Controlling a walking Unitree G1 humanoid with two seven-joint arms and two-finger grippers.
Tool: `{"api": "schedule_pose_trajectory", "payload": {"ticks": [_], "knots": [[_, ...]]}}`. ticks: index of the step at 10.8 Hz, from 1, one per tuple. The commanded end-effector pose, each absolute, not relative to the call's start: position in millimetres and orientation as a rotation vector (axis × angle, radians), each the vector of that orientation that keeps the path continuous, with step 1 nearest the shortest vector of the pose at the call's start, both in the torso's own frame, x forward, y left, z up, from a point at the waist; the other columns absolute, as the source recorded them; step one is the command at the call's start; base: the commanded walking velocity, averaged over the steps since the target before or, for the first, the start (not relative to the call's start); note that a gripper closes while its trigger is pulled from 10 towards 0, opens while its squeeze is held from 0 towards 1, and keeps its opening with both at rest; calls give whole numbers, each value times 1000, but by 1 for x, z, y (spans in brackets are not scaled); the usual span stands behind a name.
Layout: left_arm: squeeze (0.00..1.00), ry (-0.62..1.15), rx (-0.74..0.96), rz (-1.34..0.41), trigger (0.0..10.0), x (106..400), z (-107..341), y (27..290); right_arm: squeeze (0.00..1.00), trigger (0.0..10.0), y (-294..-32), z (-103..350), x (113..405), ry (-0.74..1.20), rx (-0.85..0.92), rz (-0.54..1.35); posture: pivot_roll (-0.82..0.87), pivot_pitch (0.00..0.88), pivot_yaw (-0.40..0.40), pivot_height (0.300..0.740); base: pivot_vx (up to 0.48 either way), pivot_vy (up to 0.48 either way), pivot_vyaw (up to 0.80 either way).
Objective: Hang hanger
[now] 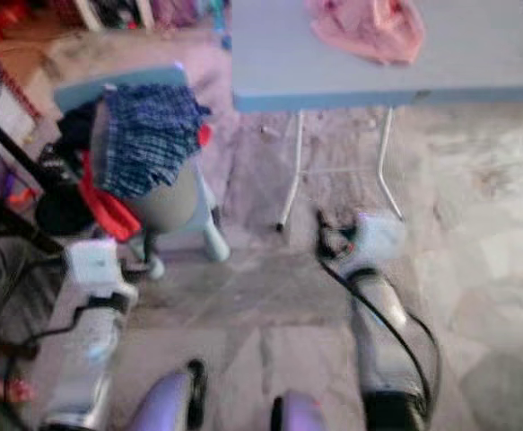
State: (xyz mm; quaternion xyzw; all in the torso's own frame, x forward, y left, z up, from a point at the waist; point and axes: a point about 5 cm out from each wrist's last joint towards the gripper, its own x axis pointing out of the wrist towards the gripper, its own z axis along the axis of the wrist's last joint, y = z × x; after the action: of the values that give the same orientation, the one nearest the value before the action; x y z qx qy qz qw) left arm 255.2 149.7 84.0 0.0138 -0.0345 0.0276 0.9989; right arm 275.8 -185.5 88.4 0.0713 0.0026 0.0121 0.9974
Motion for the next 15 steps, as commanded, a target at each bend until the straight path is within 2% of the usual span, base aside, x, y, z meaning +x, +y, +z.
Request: {"api": "schedule_pose_trajectory", "payload": {"ticks": [1,3,7,12,15], "knots": [[0,-52,63,78,10000,253,81,160,0,10000,-177,85,272,10,145,54,-19,212,14,740,0,0,0],[0,-37,68,76,10000,253,79,162,0,10000,-170,84,268,10,75,117,-20,222,10,740,0,0,228],[0,-32,86,112,10000,254,79,166,0,10000,-168,91,282,-7,26,156,0,220,-16,740,0,0,800],[0,-44,89,89,10000,257,80,164,0,10000,-168,87,277,2,14,150,-14,221,-15,740,0,0,751],[0,-48,83,86,10000,256,80,163,0,10000,-171,88,281,1,5,134,-5,219,-23,740,325,0,0]]}}
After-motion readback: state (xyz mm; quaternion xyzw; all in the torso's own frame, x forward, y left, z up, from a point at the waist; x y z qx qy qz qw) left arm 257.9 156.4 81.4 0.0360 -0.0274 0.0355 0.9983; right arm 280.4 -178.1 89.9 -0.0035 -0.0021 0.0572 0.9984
